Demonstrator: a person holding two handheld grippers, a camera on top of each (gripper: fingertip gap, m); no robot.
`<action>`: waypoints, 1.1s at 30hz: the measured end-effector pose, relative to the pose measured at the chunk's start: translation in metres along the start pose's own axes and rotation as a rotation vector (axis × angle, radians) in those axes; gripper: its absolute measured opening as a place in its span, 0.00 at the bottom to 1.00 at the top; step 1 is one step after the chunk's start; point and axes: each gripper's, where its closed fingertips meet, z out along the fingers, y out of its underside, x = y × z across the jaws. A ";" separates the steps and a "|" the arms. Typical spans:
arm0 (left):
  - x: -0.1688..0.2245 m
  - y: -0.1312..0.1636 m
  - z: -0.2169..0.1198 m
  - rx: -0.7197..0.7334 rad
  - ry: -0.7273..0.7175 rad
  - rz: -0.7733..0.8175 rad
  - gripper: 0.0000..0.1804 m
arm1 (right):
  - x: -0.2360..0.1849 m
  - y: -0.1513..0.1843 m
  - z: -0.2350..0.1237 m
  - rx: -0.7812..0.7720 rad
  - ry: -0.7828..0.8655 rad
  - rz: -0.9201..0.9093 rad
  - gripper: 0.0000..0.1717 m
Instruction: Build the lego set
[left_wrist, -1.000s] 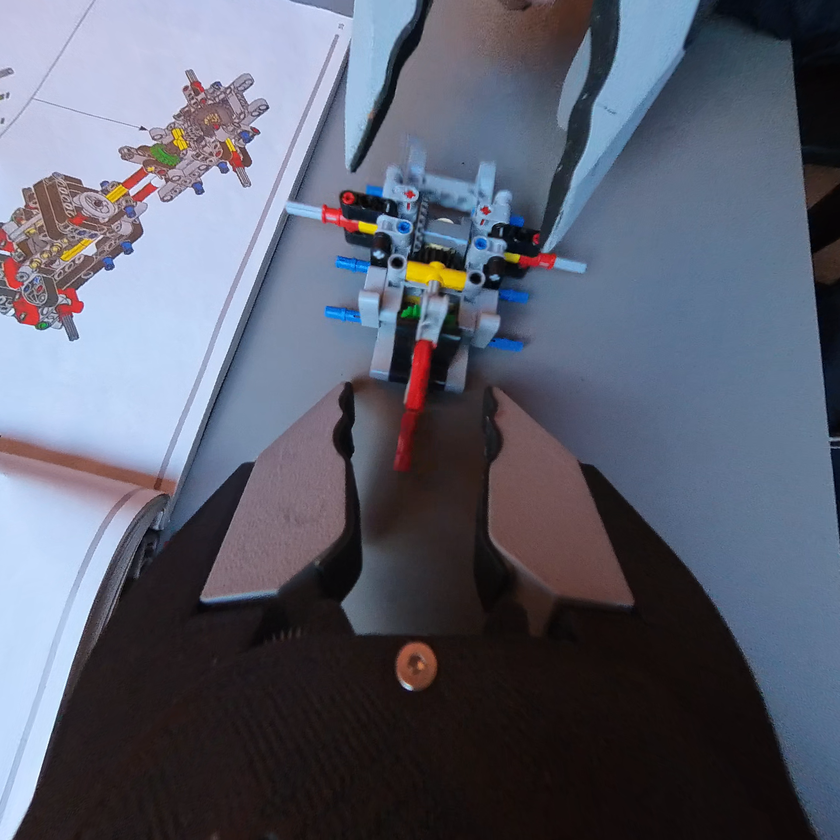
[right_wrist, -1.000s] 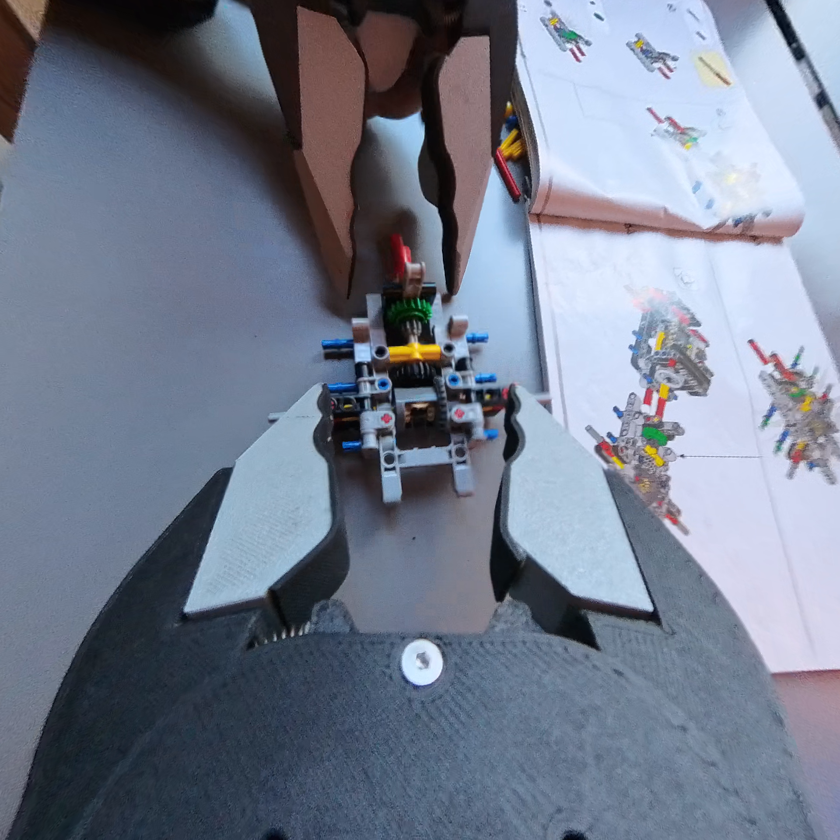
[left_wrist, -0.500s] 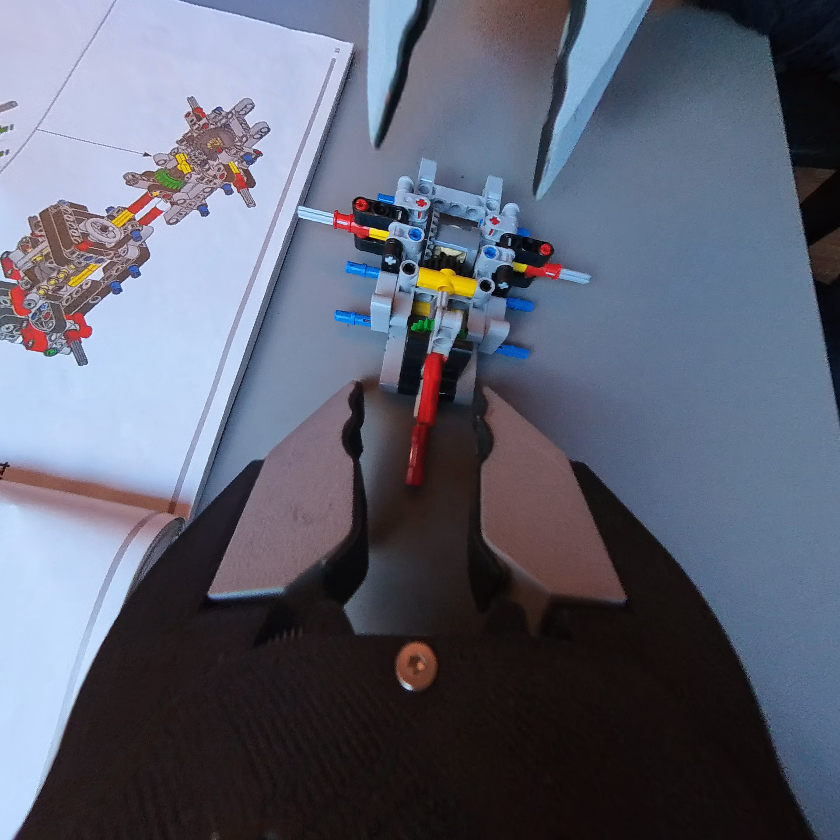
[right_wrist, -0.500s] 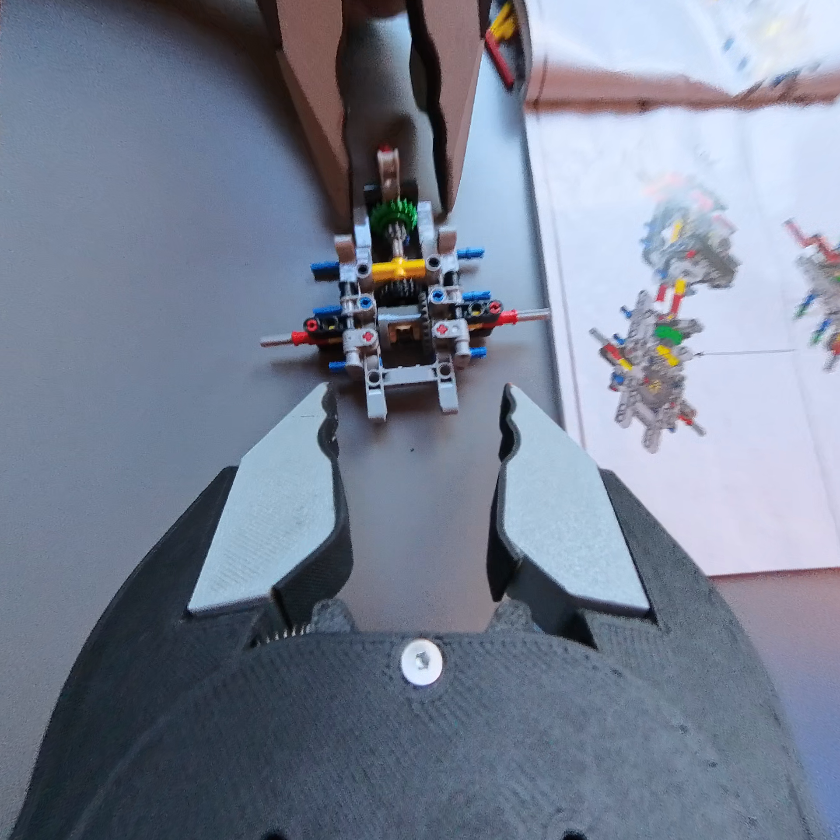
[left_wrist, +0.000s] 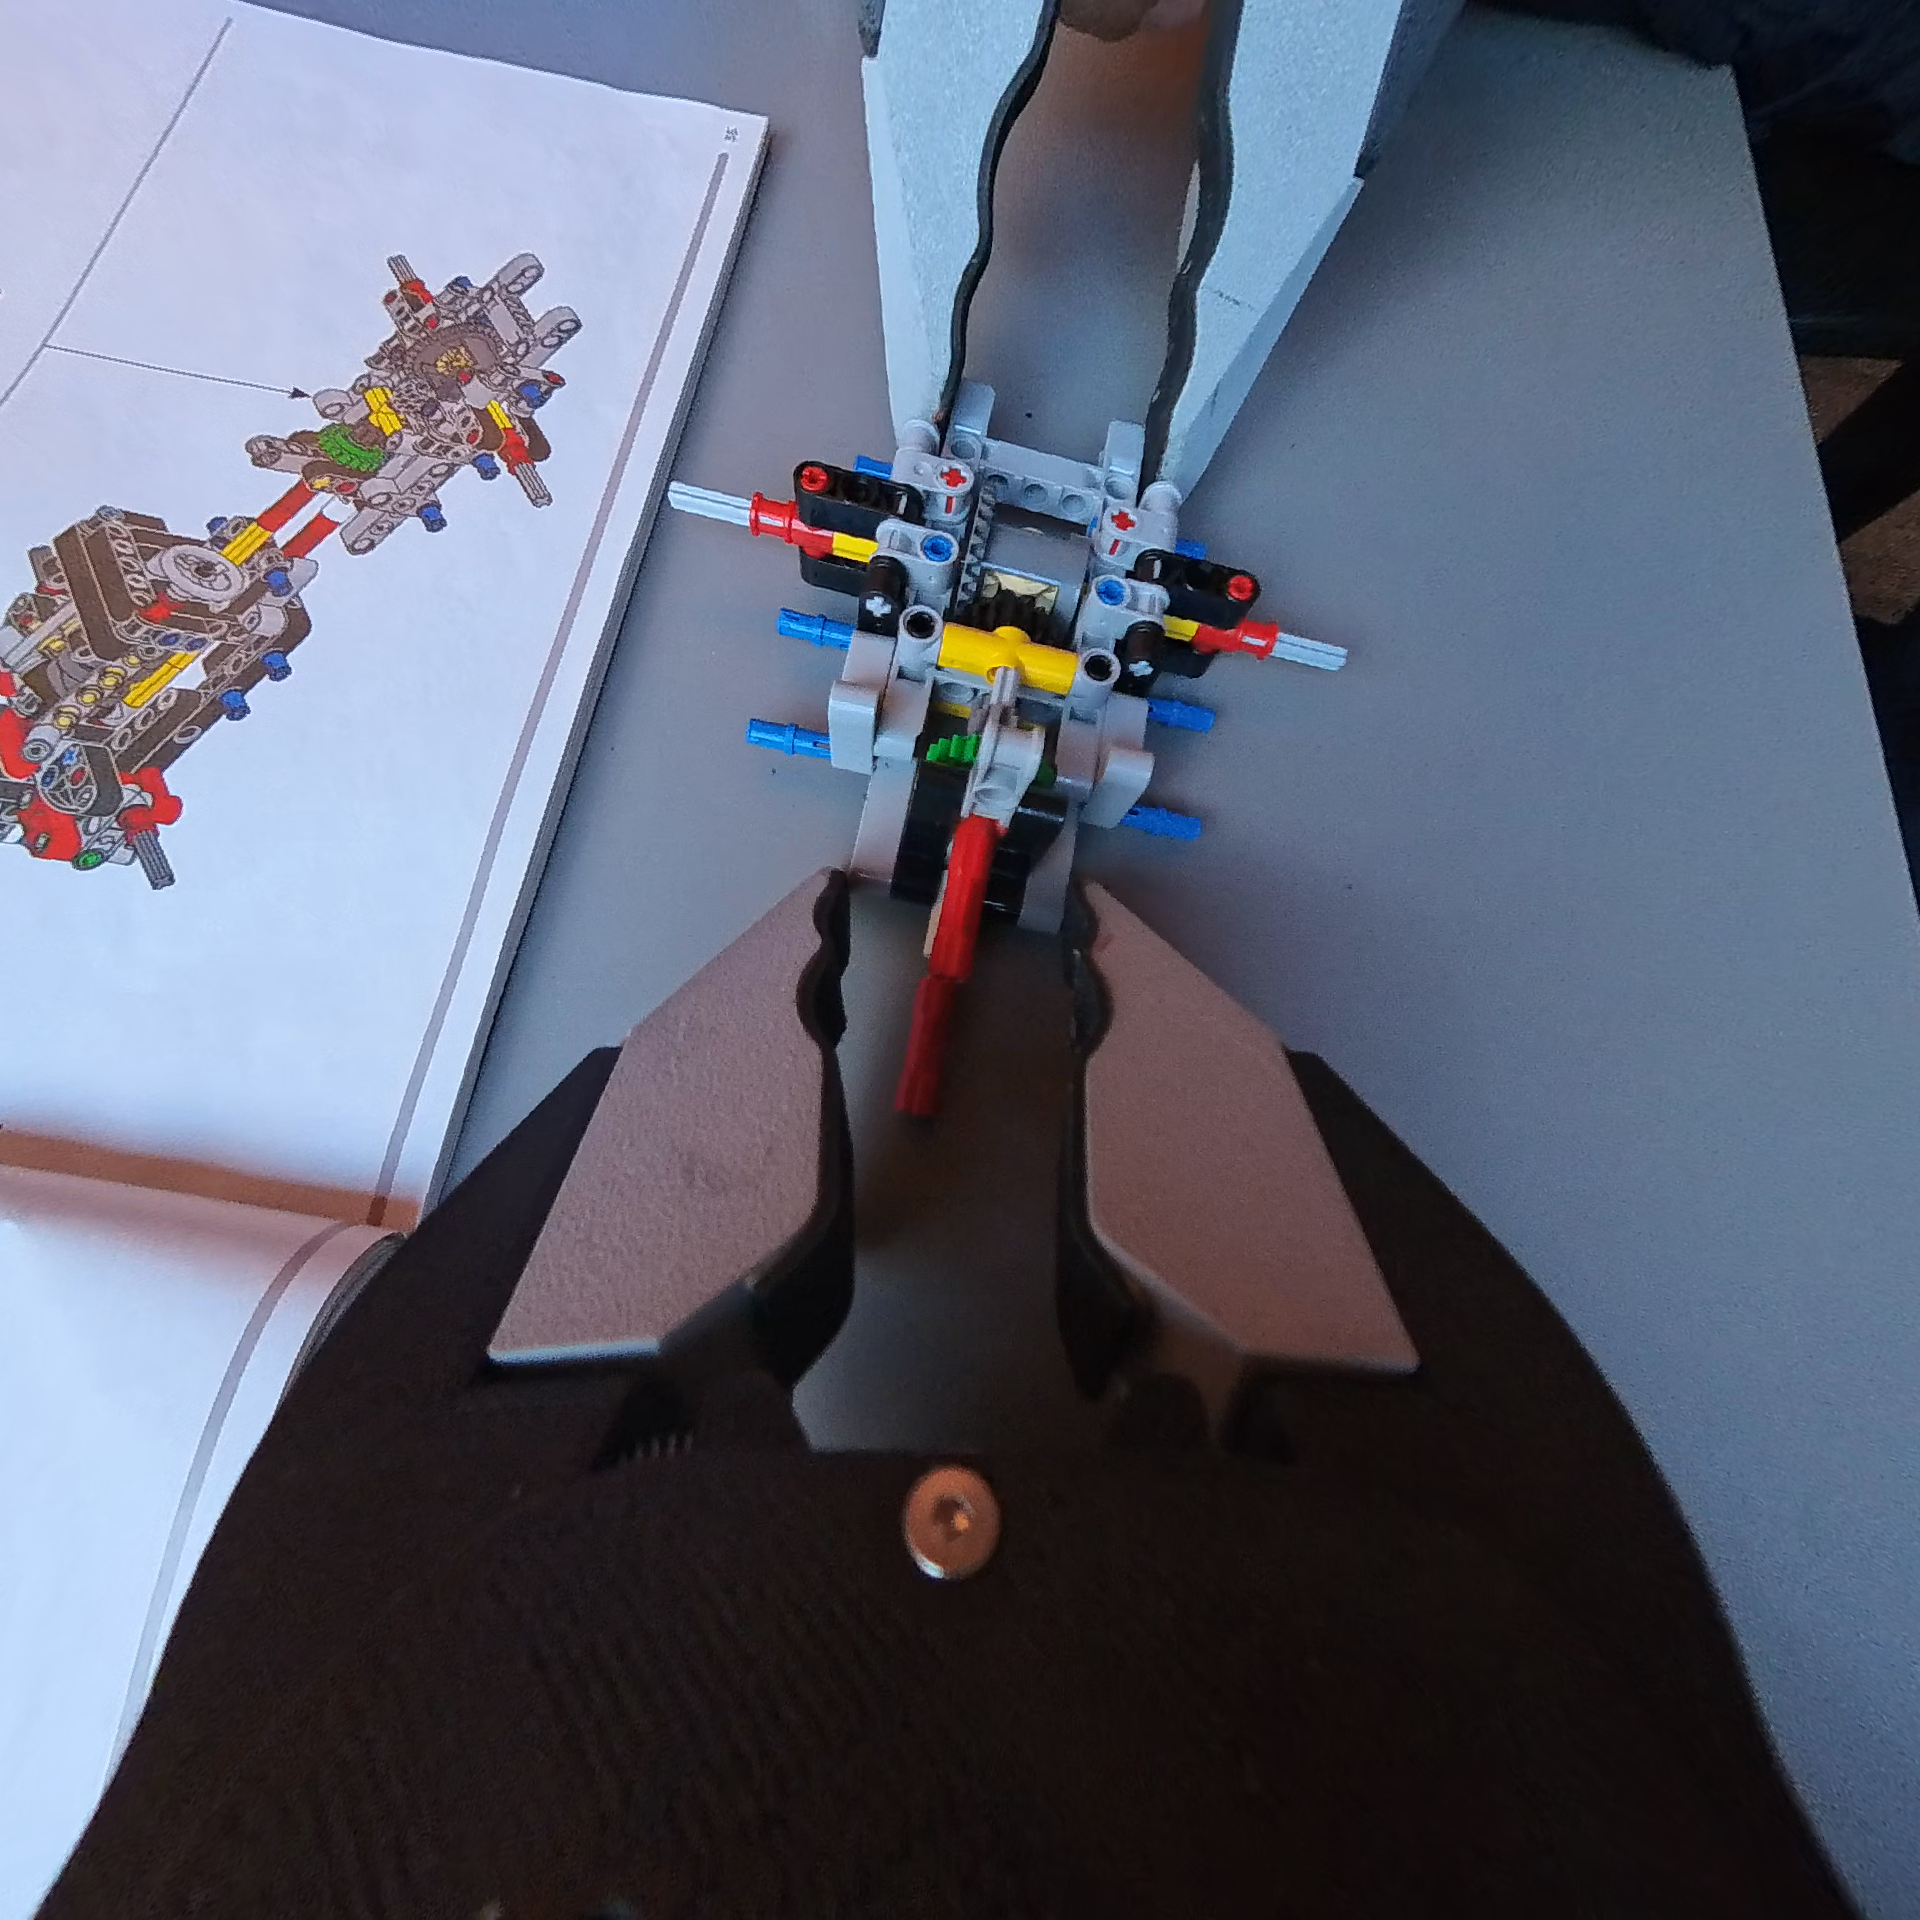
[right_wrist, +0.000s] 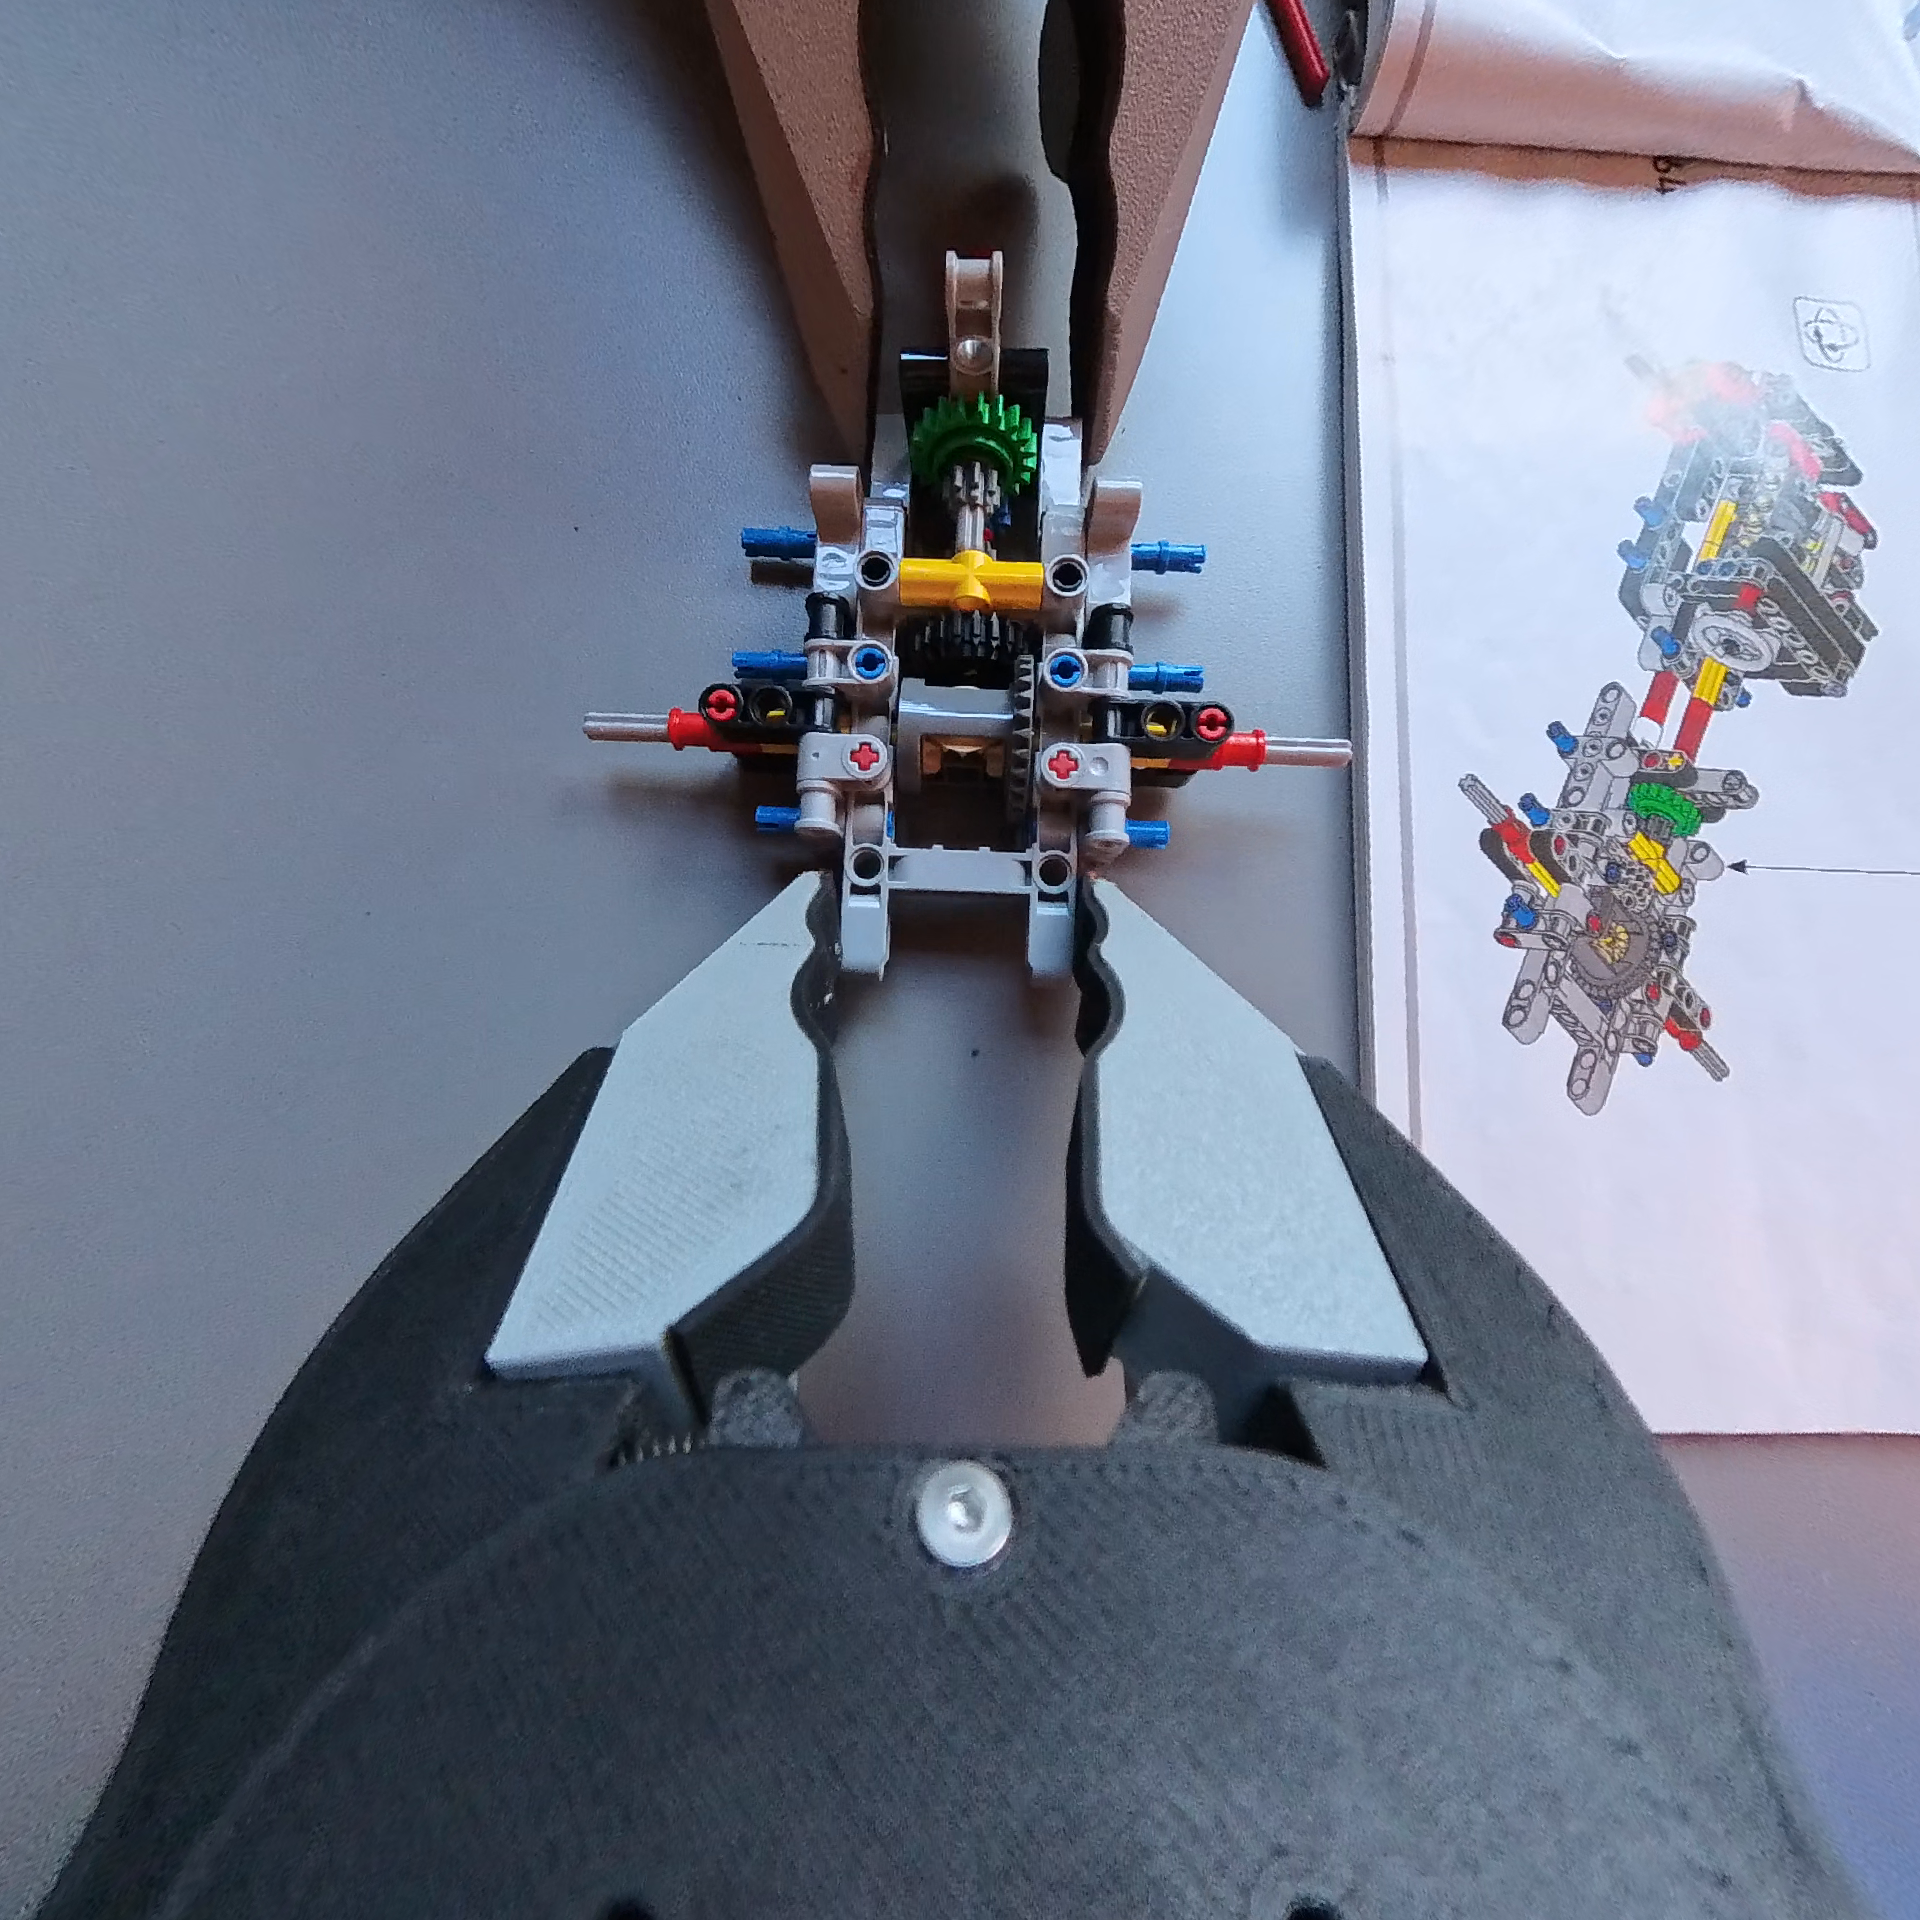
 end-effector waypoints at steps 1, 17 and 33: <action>0.000 0.000 0.000 0.000 0.001 -0.001 0.21 | 0.000 0.000 0.000 -0.001 -0.002 0.002 0.24; 0.001 -0.004 -0.002 0.030 0.044 -0.074 0.40 | 0.005 -0.032 -0.018 0.109 0.087 0.065 0.45; 0.006 -0.003 -0.002 0.017 0.116 -0.030 0.35 | -0.001 -0.054 -0.005 0.042 0.071 0.117 0.48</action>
